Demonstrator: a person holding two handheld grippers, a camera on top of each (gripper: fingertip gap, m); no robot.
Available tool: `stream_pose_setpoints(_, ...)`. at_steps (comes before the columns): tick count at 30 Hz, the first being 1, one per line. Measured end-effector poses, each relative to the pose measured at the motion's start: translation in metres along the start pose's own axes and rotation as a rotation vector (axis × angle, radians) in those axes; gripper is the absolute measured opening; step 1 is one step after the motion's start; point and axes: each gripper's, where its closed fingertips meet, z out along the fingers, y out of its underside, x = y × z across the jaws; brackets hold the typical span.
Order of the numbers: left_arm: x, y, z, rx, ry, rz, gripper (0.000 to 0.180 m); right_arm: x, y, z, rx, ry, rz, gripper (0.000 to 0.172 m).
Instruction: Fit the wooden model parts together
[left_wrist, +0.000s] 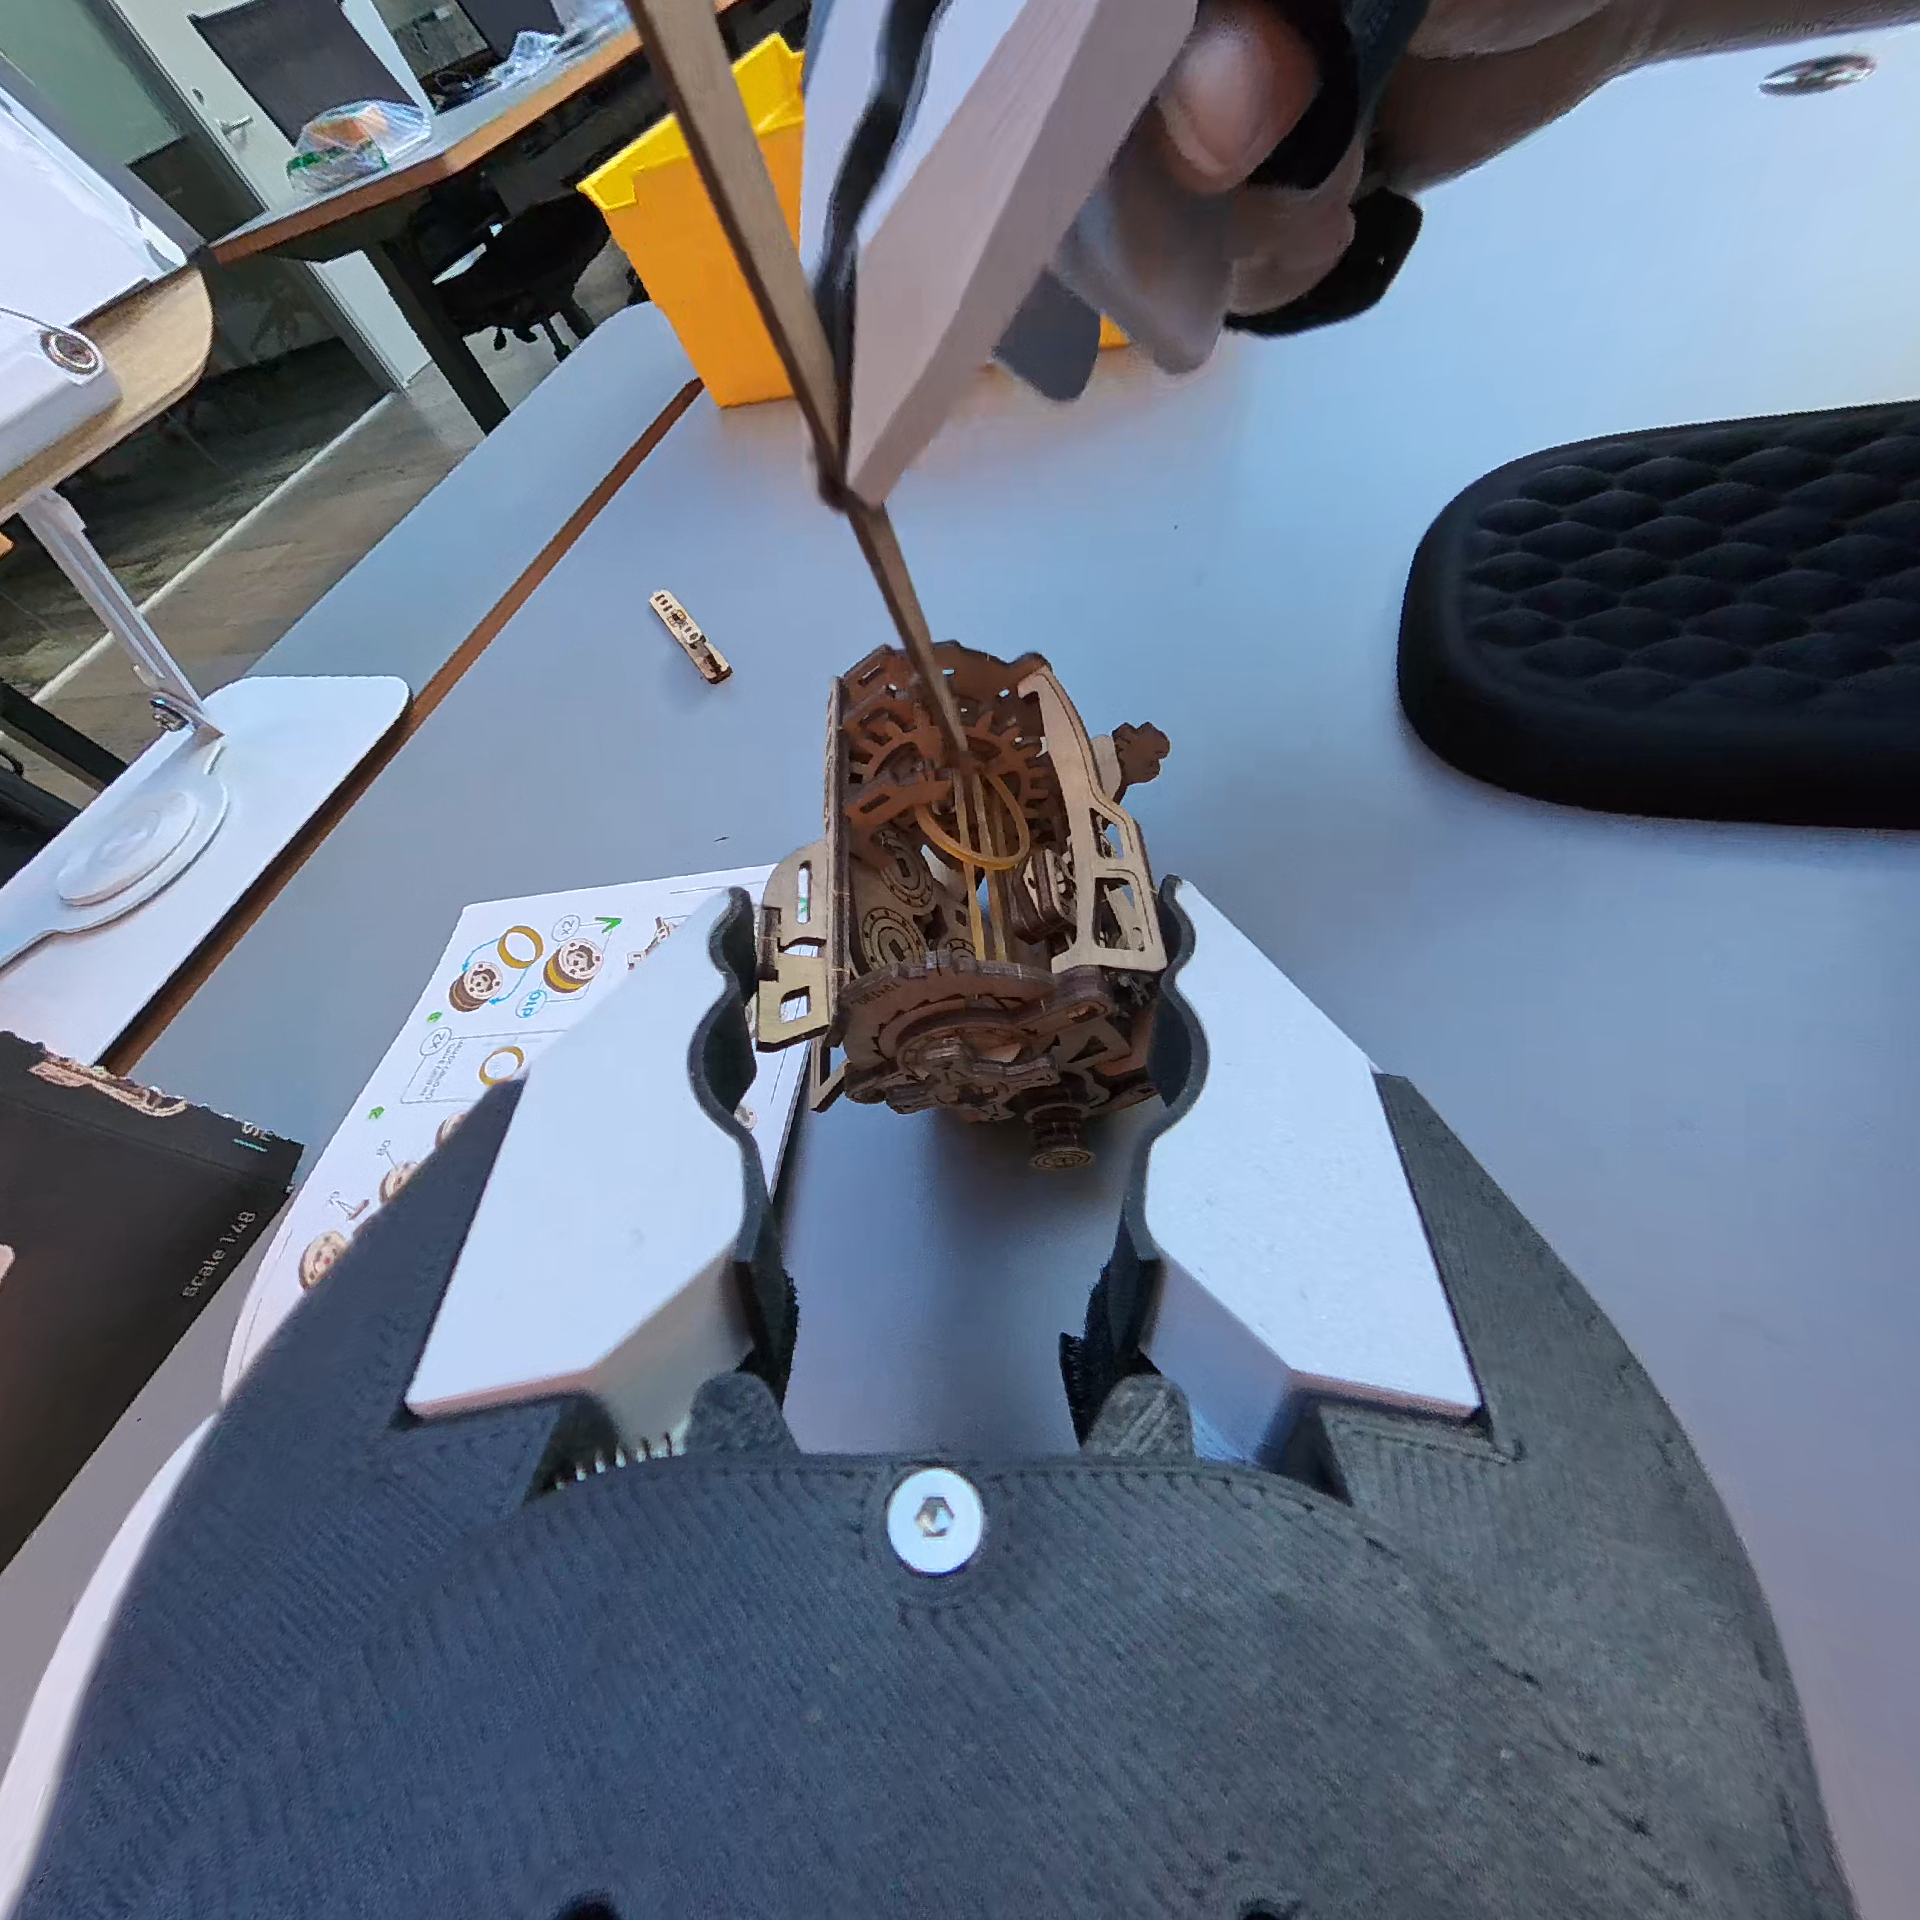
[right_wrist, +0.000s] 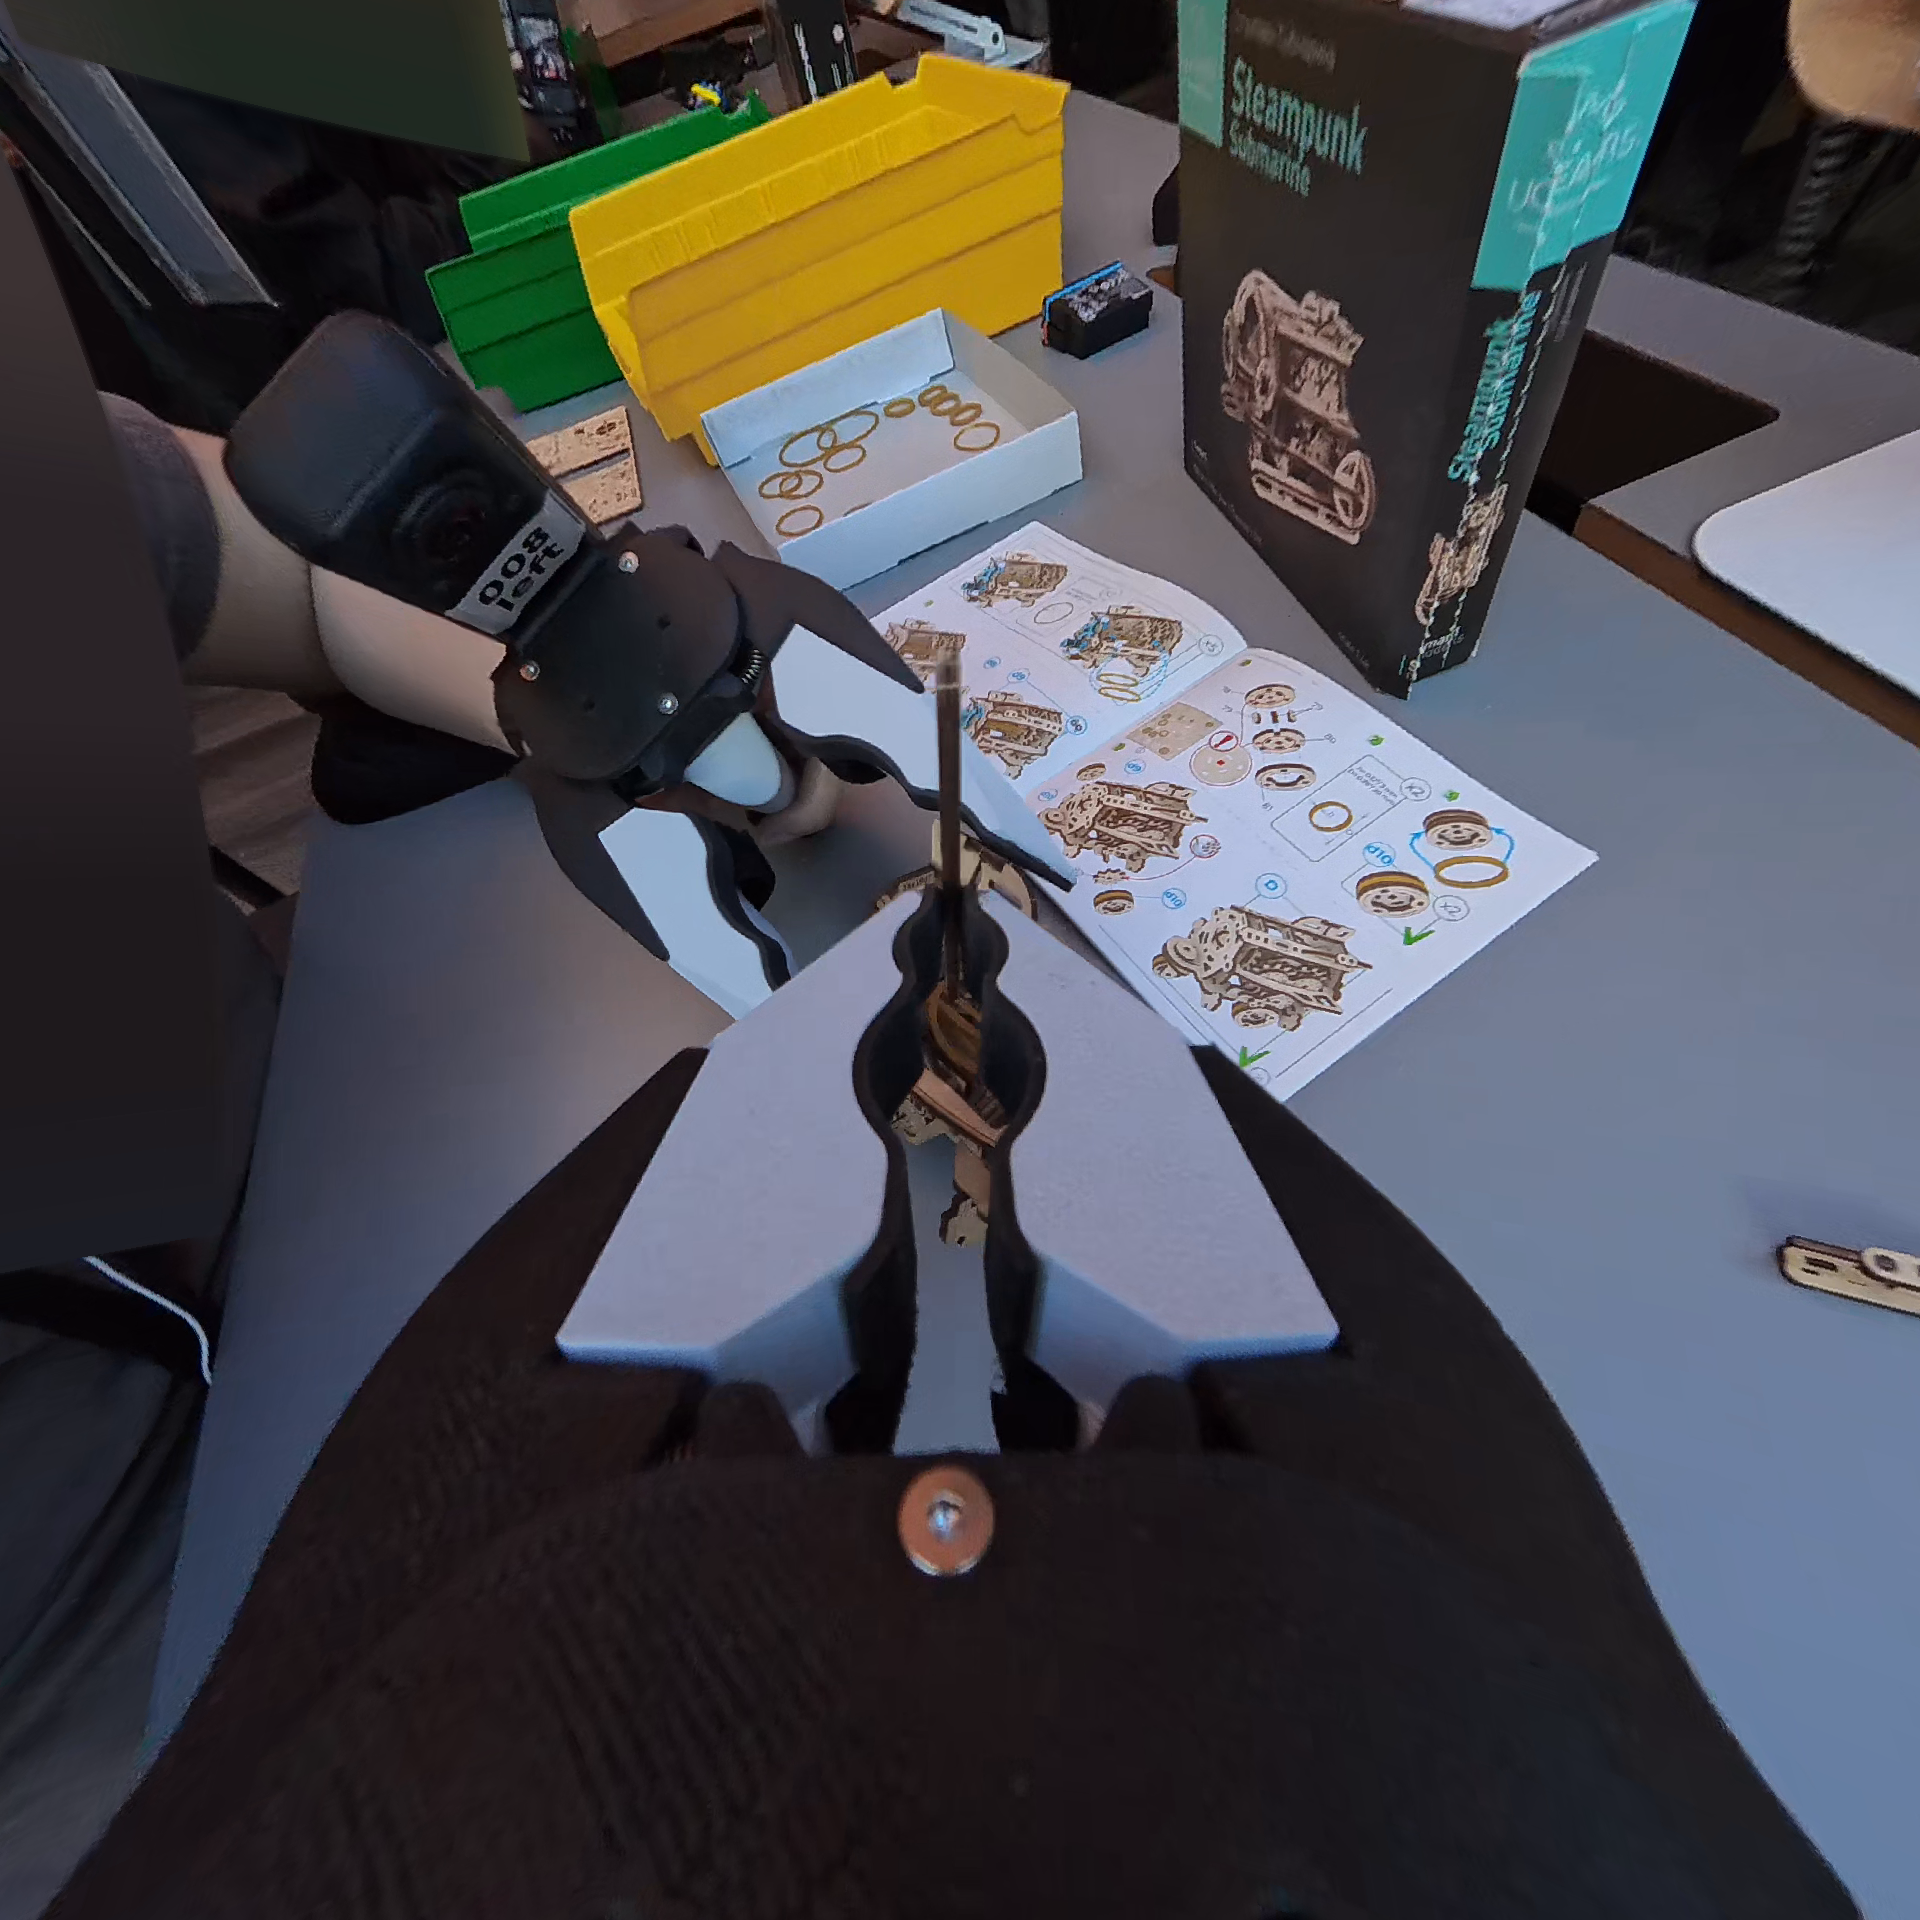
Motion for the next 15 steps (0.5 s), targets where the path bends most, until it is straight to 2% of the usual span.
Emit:
stream_pose_setpoints(1,0.001,0.0,0.0,-0.001,0.013,0.022,0.075,-0.001,-0.006,-0.007,0.03,0.012,-0.001,0.0)
stream_pose_setpoints(4,0.004,0.001,-0.003,0.002,0.083,0.056,0.075,0.008,-0.001,-0.034,0.04,0.093,0.077,0.0)
stream_pose_setpoints(7,0.005,0.002,-0.004,0.009,0.157,0.049,0.075,0.041,0.027,-0.067,-0.091,0.311,-0.021,0.0)
stream_pose_setpoints(8,0.004,0.003,-0.005,0.011,0.18,0.045,0.075,0.052,0.044,-0.076,-0.191,0.376,-0.11,0.0)
stream_pose_setpoints(12,-0.001,0.006,-0.008,0.0,0.228,0.027,0.075,0.09,0.099,-0.092,-0.518,0.578,-0.741,0.0)
stream_pose_setpoints(15,-0.001,0.008,-0.013,-0.004,0.256,0.024,0.075,0.104,0.135,-0.087,-0.728,0.56,-1.12,0.002)
